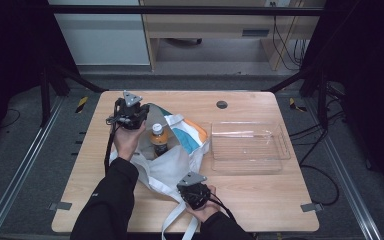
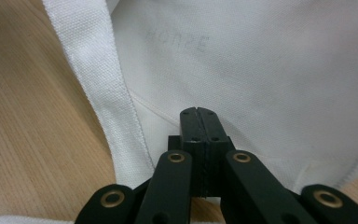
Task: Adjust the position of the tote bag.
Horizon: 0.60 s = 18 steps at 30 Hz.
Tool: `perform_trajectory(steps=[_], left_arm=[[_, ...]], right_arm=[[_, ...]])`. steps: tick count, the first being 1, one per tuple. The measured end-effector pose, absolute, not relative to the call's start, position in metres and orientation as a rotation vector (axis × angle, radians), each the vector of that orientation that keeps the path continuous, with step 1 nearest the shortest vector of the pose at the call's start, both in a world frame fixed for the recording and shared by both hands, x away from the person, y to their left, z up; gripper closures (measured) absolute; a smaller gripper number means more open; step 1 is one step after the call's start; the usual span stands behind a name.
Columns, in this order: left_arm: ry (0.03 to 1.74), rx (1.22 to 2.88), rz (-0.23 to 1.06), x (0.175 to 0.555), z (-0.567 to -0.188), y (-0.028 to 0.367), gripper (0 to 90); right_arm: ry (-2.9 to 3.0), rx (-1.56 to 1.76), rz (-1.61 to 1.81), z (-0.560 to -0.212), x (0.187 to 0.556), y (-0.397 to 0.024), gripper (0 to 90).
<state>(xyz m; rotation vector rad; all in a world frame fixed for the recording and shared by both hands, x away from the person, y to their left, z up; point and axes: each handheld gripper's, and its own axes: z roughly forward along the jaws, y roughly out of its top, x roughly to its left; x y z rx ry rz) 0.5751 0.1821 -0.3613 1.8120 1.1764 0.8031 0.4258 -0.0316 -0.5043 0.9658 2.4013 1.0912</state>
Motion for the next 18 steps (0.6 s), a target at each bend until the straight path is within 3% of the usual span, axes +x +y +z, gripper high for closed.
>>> perform_trajectory(steps=[18], left_arm=[[1.199, 1.853, 0.773, 0.585, -0.384, 0.186, 87.4]], right_arm=[[2.398, 0.956, 1.091, -0.505, 0.426, -0.031, 90.0]])
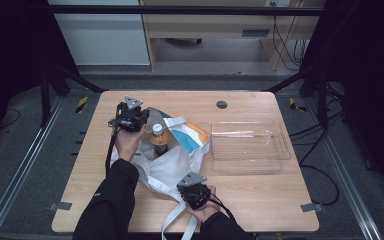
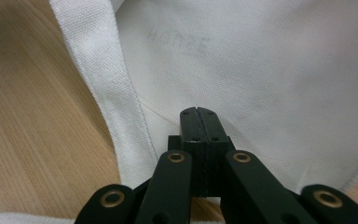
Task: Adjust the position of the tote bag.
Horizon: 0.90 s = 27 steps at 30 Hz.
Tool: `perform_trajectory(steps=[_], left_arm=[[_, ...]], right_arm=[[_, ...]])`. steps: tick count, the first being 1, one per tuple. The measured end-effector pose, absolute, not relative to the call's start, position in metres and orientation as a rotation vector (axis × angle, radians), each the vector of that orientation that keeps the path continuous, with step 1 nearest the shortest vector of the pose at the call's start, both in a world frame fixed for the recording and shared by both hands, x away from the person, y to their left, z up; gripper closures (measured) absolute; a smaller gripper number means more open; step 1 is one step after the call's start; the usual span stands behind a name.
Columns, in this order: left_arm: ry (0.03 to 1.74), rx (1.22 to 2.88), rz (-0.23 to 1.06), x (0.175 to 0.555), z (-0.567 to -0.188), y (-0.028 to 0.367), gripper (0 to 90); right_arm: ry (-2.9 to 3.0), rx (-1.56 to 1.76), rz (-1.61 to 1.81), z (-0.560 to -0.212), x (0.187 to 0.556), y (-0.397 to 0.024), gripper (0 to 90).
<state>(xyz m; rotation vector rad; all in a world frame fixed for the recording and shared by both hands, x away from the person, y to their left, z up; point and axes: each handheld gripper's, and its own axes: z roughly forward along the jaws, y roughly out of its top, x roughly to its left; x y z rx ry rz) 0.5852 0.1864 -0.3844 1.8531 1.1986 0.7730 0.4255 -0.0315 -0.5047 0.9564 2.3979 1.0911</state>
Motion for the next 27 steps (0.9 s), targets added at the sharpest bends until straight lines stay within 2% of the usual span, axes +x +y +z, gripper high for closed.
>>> perform_trajectory(steps=[4, 10, 14, 20, 27], left_arm=[[1.185, 1.860, 0.767, 0.583, -0.382, 0.189, 86.8], [1.148, 1.857, 0.757, 0.573, -0.376, 0.199, 67.8], [1.089, 1.855, 0.786, 0.557, -0.368, 0.211, 63.1], [1.058, 1.881, 0.770, 0.536, -0.375, 0.225, 61.8], [1.089, 1.913, 0.780, 0.542, -0.392, 0.220, 66.1]], right_arm=[[2.398, 0.955, 1.090, -0.505, 0.425, -0.032, 90.0], [2.400, 0.960, 1.091, -0.505, 0.426, -0.032, 90.0], [2.402, 0.957, 1.091, -0.505, 0.426, -0.032, 90.0], [2.400, 0.957, 1.094, -0.505, 0.426, -0.031, 90.0], [2.400, 0.961, 1.097, -0.505, 0.426, -0.031, 90.0]])
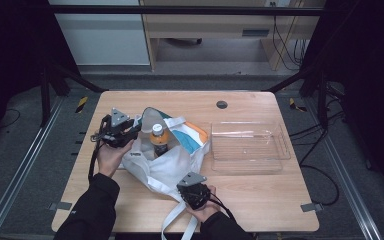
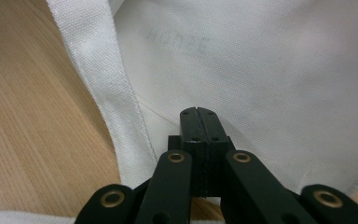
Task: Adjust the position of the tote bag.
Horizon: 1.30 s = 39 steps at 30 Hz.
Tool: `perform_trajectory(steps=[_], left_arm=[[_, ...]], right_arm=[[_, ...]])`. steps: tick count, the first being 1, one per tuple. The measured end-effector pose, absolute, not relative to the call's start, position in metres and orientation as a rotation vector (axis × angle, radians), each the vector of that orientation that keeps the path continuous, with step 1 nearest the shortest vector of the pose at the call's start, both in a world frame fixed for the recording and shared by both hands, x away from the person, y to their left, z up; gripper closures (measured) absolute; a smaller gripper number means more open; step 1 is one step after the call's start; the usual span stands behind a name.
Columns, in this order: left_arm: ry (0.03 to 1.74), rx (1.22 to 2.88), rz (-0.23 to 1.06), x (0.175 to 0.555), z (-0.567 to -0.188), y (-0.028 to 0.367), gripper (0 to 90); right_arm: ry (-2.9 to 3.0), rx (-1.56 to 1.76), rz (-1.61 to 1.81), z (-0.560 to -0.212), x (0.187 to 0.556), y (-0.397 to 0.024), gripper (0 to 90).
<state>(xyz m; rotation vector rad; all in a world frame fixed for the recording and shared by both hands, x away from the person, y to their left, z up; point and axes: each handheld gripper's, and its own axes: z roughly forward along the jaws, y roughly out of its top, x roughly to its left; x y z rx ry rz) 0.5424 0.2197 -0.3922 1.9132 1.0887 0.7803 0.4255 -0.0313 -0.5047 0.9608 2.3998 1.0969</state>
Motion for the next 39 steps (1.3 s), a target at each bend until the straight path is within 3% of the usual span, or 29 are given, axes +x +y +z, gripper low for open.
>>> perform_trajectory(steps=[2, 5, 18, 25, 30, 35, 39], left_arm=[[1.091, 1.915, 0.785, 0.546, -0.396, 0.216, 74.4], [1.106, 1.922, 0.818, 0.552, -0.400, 0.210, 79.2], [1.195, 1.953, 0.743, 0.575, -0.422, 0.200, 80.1], [1.205, 1.955, 0.720, 0.572, -0.425, 0.204, 76.6], [1.169, 1.927, 0.713, 0.551, -0.412, 0.215, 64.1], [1.159, 1.878, 0.714, 0.517, -0.399, 0.232, 60.7], [1.155, 1.865, 0.698, 0.485, -0.397, 0.242, 59.6]], right_arm=[[2.403, 0.960, 1.093, -0.505, 0.426, -0.031, 90.0], [2.402, 0.955, 1.092, -0.505, 0.426, -0.031, 90.0], [2.405, 0.937, 1.097, -0.505, 0.425, -0.029, 90.0], [2.406, 0.942, 1.098, -0.505, 0.425, -0.029, 90.0], [2.407, 0.949, 1.107, -0.505, 0.426, -0.030, 90.0], [2.394, 0.953, 1.119, -0.498, 0.428, -0.033, 88.0], [2.317, 0.934, 1.223, -0.471, 0.430, -0.046, 84.9]])
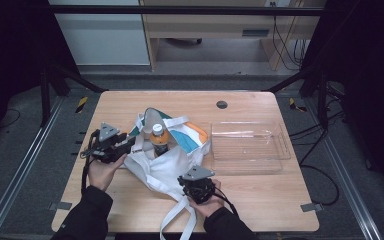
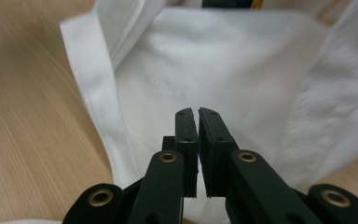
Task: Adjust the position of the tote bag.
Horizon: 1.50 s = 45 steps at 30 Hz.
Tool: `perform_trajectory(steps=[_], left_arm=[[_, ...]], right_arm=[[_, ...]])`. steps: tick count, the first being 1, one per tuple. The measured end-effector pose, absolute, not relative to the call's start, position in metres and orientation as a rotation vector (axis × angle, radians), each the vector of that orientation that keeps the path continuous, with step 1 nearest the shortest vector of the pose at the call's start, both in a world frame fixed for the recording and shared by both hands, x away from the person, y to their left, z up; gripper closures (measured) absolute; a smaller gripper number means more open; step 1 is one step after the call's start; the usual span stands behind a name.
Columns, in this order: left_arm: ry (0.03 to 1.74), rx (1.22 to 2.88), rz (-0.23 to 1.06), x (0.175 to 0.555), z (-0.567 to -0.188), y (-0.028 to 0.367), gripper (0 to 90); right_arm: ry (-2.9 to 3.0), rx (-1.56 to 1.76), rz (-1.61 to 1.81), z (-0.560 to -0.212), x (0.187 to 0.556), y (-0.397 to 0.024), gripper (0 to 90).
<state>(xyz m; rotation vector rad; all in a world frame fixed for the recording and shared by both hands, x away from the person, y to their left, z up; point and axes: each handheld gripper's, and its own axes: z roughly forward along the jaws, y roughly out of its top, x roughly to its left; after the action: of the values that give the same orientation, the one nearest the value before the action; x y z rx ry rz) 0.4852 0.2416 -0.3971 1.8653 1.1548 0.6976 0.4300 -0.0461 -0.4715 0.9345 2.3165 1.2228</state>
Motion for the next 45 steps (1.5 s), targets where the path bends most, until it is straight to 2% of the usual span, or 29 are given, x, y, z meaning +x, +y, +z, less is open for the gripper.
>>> perform_trajectory(steps=[10, 24, 34, 38, 39, 40, 41, 43, 44, 45], left_arm=[[1.115, 1.896, 0.639, 0.436, -0.420, 0.228, 58.0], [1.187, 1.881, 0.563, 0.434, -0.441, 0.220, 48.9], [1.195, 1.906, 0.549, 0.440, -0.451, 0.211, 43.8], [1.193, 1.947, 0.507, 0.442, -0.457, 0.208, 50.4], [1.185, 1.968, 0.500, 0.443, -0.460, 0.207, 59.3], [1.185, 1.968, 0.500, 0.443, -0.460, 0.207, 62.8], [1.184, 1.988, 0.490, 0.443, -0.460, 0.206, 66.6], [1.187, 1.993, 0.489, 0.443, -0.461, 0.206, 76.5], [1.187, 2.013, 0.490, 0.443, -0.461, 0.206, 76.5], [1.189, 2.021, 0.491, 0.443, -0.462, 0.206, 82.0]], right_arm=[[2.212, 0.909, 1.336, -0.431, 0.430, -0.072, 78.3], [2.134, 0.934, 1.248, -0.420, 0.443, -0.075, 58.4], [2.103, 0.970, 1.207, -0.423, 0.461, -0.058, 57.0], [2.094, 0.954, 1.160, -0.426, 0.465, -0.049, 65.7], [2.084, 0.966, 1.129, -0.428, 0.466, -0.046, 72.1], [2.084, 0.966, 1.129, -0.428, 0.466, -0.046, 72.1], [2.076, 0.987, 1.114, -0.428, 0.467, -0.047, 80.4], [2.064, 1.011, 1.096, -0.428, 0.468, -0.049, 82.6], [2.064, 1.011, 1.096, -0.428, 0.468, -0.049, 84.7], [2.059, 1.046, 1.087, -0.428, 0.471, -0.054, 86.1]])
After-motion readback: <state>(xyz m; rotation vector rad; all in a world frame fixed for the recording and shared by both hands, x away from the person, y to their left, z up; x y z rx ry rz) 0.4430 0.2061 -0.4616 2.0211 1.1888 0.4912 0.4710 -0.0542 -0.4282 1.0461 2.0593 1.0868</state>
